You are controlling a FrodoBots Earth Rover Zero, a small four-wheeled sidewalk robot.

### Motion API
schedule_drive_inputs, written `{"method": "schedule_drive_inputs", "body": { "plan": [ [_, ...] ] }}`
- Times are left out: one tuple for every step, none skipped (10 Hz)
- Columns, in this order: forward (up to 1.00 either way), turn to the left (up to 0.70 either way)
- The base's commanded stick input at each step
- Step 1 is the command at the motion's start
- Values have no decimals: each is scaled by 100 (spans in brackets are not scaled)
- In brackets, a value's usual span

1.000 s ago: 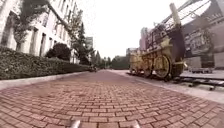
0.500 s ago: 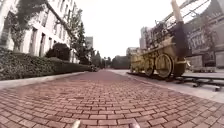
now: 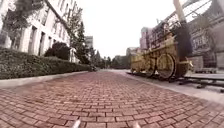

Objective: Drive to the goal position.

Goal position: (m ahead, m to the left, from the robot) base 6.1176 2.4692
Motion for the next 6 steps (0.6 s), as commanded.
{"method": "schedule_drive_inputs", "body": {
  "plan": [
    [45,0],
    [45,0],
    [45,0],
    [45,0],
    [45,0],
    [45,0]
  ]
}}
